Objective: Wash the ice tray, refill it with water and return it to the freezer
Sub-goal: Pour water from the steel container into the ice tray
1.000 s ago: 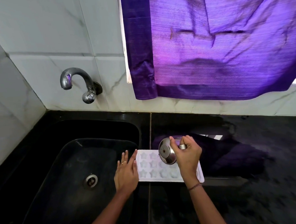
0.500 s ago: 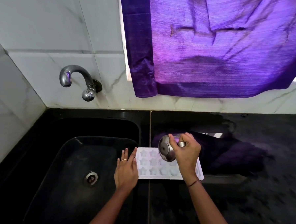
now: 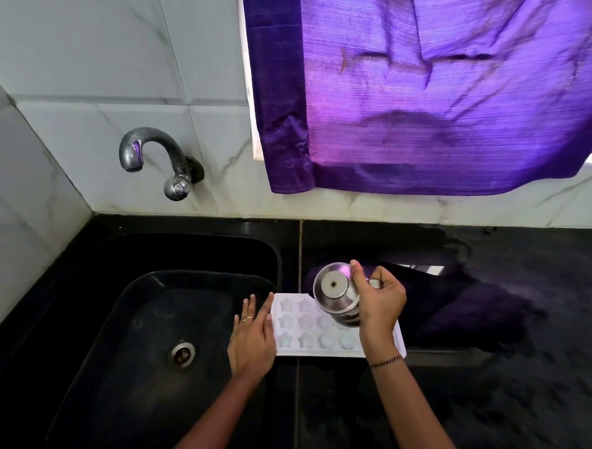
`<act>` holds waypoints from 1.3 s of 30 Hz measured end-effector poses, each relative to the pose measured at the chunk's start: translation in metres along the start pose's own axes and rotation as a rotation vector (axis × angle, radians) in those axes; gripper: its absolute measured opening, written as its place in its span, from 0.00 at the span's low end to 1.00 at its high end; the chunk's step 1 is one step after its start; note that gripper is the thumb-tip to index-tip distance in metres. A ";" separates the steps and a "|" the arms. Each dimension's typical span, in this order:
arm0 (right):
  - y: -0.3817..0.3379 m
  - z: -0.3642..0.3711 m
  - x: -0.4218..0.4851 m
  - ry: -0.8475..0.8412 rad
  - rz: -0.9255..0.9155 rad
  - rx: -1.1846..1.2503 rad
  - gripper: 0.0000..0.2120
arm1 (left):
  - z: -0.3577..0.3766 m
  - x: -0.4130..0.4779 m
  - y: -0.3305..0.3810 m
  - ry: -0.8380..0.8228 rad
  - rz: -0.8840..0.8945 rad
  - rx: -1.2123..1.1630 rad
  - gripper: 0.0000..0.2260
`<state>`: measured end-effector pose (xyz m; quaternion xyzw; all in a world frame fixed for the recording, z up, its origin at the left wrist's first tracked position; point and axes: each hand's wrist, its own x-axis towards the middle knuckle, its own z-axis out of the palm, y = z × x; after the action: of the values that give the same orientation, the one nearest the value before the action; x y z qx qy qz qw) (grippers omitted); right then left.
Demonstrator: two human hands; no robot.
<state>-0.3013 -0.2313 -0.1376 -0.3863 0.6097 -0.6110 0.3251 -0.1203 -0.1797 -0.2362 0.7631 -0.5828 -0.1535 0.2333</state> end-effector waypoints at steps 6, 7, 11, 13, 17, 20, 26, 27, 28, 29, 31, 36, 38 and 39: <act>-0.002 0.013 -0.007 -0.059 -0.094 -0.023 0.24 | 0.000 0.000 -0.001 -0.004 0.000 -0.001 0.30; -0.002 0.014 -0.009 -0.073 -0.121 -0.033 0.24 | 0.000 0.000 -0.001 -0.005 -0.001 0.003 0.30; -0.002 0.020 -0.015 -0.124 -0.261 -0.088 0.26 | 0.000 -0.001 0.000 -0.010 -0.007 0.007 0.30; -0.003 0.022 -0.017 -0.151 -0.325 -0.114 0.27 | -0.001 -0.001 0.001 -0.012 -0.010 0.003 0.31; -0.003 0.025 -0.019 -0.197 -0.417 -0.167 0.25 | -0.004 -0.002 0.003 -0.016 -0.008 -0.001 0.33; -0.003 0.026 -0.019 -0.205 -0.447 -0.179 0.22 | -0.005 -0.002 0.004 -0.022 -0.010 0.001 0.33; -0.002 0.027 -0.020 -0.221 -0.488 -0.211 0.22 | -0.006 -0.004 0.005 -0.030 -0.017 -0.018 0.32; -0.002 0.027 -0.020 -0.222 -0.490 -0.216 0.22 | -0.006 -0.004 0.006 -0.034 -0.016 -0.018 0.30; -0.001 0.027 -0.020 -0.223 -0.493 -0.220 0.22 | -0.007 -0.004 0.007 -0.039 -0.019 -0.020 0.26; -0.001 0.027 -0.020 -0.224 -0.496 -0.224 0.22 | -0.008 -0.004 0.007 -0.045 -0.026 -0.022 0.22; 0.000 0.028 -0.020 -0.225 -0.501 -0.230 0.22 | -0.008 -0.004 0.008 -0.048 -0.043 -0.037 0.21; 0.004 0.029 -0.019 -0.203 -0.481 -0.228 0.22 | -0.006 -0.003 0.006 -0.041 -0.030 -0.044 0.20; 0.005 0.029 -0.018 -0.185 -0.442 -0.209 0.23 | -0.006 -0.003 0.006 -0.038 -0.033 -0.043 0.21; 0.005 0.029 -0.018 -0.172 -0.406 -0.192 0.23 | -0.006 -0.003 0.006 -0.036 -0.032 -0.038 0.21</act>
<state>-0.2680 -0.2305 -0.1456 -0.5808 0.5447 -0.5681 0.2081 -0.1236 -0.1768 -0.2281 0.7647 -0.5718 -0.1819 0.2350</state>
